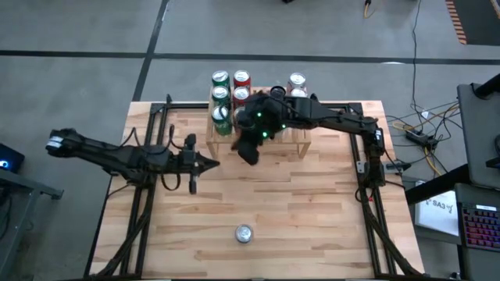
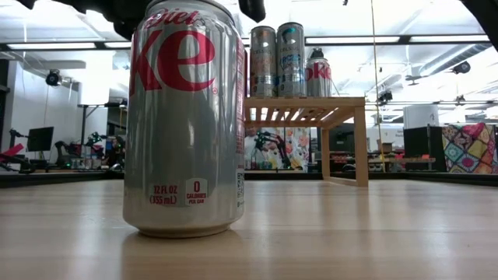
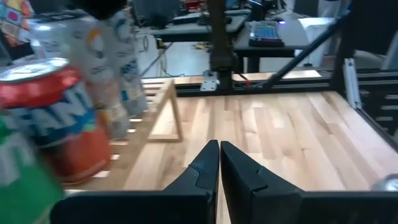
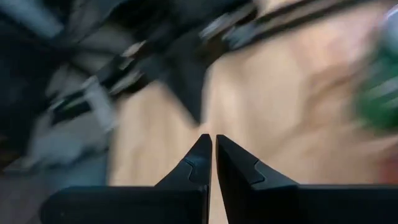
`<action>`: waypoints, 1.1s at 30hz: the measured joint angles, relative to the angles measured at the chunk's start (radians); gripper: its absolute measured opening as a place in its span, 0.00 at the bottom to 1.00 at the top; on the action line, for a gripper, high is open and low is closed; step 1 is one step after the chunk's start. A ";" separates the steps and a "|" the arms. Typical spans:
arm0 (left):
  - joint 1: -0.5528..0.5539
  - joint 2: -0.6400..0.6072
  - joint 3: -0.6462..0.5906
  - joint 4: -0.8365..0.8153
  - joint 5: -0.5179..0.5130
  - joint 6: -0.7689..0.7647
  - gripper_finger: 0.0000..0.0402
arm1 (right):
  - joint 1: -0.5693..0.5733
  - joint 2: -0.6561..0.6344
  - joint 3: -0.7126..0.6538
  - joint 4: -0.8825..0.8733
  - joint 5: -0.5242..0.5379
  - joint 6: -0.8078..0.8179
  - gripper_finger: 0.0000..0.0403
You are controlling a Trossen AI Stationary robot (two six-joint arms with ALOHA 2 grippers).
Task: Place canned beverage on shelf
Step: Put the red silver soda can aligned with other red silver soda can on the shelf
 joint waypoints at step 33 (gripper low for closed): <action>-0.492 0.435 0.013 0.225 -0.122 -0.251 0.00 | 0.601 -0.012 -0.385 0.007 0.193 -0.021 0.03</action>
